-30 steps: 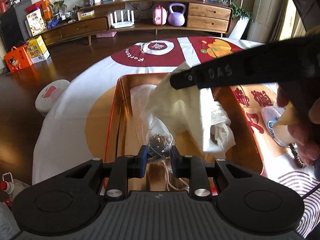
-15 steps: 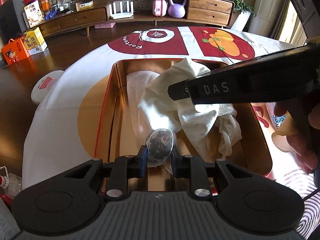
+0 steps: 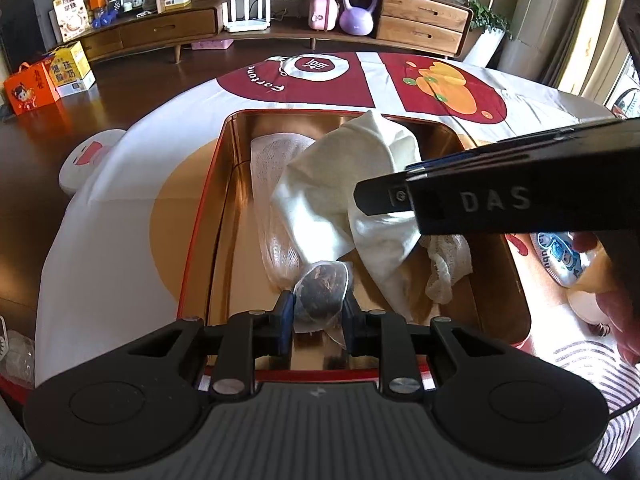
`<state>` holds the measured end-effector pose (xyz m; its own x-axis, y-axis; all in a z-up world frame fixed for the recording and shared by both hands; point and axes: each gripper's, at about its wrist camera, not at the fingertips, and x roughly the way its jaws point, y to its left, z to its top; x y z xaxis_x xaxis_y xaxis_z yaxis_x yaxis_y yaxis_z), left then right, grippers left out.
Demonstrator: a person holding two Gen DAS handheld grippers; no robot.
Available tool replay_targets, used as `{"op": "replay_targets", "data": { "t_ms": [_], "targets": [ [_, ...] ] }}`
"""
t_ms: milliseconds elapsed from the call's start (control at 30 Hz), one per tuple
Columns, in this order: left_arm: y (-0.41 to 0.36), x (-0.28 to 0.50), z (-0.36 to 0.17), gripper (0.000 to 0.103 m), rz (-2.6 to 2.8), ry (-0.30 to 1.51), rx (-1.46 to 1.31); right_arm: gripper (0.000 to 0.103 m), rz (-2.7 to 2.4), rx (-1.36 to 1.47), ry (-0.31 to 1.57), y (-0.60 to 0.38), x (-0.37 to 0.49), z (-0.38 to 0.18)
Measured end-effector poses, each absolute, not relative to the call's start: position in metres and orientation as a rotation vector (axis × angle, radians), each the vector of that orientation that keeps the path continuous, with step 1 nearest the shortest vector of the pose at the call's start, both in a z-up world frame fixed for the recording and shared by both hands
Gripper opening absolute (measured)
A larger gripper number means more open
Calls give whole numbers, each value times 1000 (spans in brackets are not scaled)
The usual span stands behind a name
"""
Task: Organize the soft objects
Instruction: 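Lower the cream cloth into the red tin and open the right tool, then open the left tool to drop the mesh tea bag into the tin, then move both open tools back over the remaining items on the cloth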
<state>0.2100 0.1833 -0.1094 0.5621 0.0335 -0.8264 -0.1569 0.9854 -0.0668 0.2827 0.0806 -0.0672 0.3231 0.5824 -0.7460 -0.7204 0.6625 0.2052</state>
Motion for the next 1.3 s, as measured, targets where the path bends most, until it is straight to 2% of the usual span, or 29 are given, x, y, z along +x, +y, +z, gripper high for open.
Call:
{"op": "replay_targets", "data": {
  "t_ms": [233, 300, 333, 367, 400, 433, 600, 733, 933, 1300],
  "targets": [
    [180, 204, -103, 24, 134, 959, -137, 49, 852, -165, 875, 68, 277, -55],
    [179, 202, -101, 31, 138, 954, -138, 54, 849, -159, 870, 63, 275, -52],
    [179, 201, -100, 43, 141, 951, -135, 54, 848, -157, 867, 61, 274, -51],
    [178, 200, -99, 67, 145, 945, -132, 55, 847, -153, 865, 59, 272, -50],
    [178, 199, -98, 75, 146, 931, -129, 55, 847, -149, 863, 56, 271, -49],
    [177, 198, -96, 79, 147, 917, -126, 56, 849, -146, 861, 54, 270, -47],
    [173, 192, -86, 79, 143, 897, -132, 64, 849, -122, 837, 40, 262, -37],
    [169, 186, -78, 79, 143, 880, -141, 66, 854, -106, 813, 27, 254, -26],
    [160, 172, -64, 79, 132, 852, -149, 78, 868, -83, 772, 5, 237, -9],
    [132, 145, -37, 79, 93, 792, -139, 90, 875, -50, 719, -41, 206, 13]
  ]
}}
